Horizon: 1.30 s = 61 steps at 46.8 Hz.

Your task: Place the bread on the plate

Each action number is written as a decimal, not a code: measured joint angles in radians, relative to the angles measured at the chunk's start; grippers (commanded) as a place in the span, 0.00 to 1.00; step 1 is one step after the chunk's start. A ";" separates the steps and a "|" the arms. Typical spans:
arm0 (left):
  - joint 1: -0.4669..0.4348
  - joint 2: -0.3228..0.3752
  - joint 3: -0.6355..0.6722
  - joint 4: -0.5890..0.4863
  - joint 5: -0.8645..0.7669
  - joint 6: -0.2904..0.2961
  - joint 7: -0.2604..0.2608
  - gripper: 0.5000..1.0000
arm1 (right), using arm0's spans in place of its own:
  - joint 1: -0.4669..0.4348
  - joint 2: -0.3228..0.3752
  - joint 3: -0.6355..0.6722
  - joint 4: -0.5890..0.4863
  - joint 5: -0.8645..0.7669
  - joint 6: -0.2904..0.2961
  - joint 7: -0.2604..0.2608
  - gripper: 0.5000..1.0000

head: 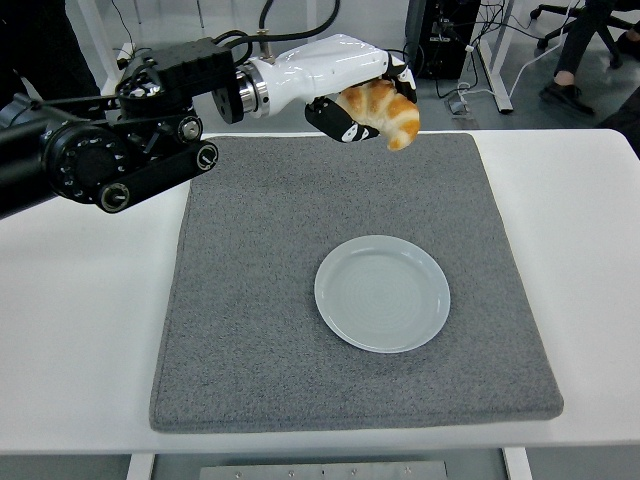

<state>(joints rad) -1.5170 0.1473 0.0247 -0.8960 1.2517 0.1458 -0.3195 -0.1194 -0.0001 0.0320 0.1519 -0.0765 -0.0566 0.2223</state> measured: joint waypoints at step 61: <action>0.071 -0.147 0.240 0.026 0.017 0.012 -0.076 0.00 | 0.000 0.000 0.000 0.000 0.000 0.000 0.000 1.00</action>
<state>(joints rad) -1.4464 0.0000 0.2646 -0.8697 1.2682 0.1574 -0.3953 -0.1197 0.0000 0.0322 0.1519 -0.0769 -0.0567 0.2224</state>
